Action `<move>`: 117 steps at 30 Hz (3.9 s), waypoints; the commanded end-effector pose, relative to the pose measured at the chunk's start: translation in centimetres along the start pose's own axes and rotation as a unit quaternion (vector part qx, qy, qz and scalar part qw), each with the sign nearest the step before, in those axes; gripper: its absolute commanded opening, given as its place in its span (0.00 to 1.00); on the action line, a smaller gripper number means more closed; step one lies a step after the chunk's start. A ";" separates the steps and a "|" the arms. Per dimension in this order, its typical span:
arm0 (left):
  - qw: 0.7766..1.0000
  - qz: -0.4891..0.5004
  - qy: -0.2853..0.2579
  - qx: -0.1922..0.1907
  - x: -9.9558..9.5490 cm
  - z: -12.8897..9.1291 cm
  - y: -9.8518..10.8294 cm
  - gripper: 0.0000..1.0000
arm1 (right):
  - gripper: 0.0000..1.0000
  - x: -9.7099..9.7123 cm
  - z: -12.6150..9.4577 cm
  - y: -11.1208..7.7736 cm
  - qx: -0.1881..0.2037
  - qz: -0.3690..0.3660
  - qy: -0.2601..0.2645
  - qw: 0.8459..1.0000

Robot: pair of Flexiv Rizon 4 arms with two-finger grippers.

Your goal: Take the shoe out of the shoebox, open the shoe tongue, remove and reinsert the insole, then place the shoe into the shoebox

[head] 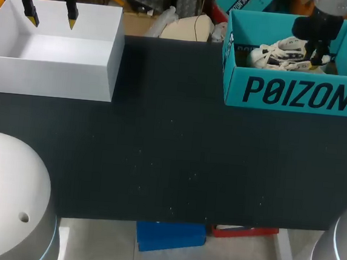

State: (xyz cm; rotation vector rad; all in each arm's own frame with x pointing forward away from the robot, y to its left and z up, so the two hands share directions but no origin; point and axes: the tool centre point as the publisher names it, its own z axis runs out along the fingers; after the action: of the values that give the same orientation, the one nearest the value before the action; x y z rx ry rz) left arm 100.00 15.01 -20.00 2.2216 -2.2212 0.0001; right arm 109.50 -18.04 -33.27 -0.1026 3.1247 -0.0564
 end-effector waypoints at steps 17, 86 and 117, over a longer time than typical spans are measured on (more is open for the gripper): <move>1.000 0.000 0.000 0.000 0.0 0.0 0.0 1.00 | 0.39 -2.5 4.4 -0.4 -0.006 0.016 0.010 1.000; 1.000 0.000 0.000 0.000 0.0 0.0 0.0 1.00 | 0.00 8.7 -23.3 9.3 0.075 0.008 -0.069 0.995; 1.000 0.000 0.000 0.000 0.0 0.0 0.0 1.00 | 0.00 19.4 -15.6 36.9 0.005 -0.012 -0.032 0.999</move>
State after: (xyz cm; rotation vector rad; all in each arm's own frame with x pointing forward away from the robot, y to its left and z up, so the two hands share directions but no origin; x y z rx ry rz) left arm 100.00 15.01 -20.00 2.2216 -2.2212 0.0001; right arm 87.10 16.35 -19.09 -0.1348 3.0432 -0.0491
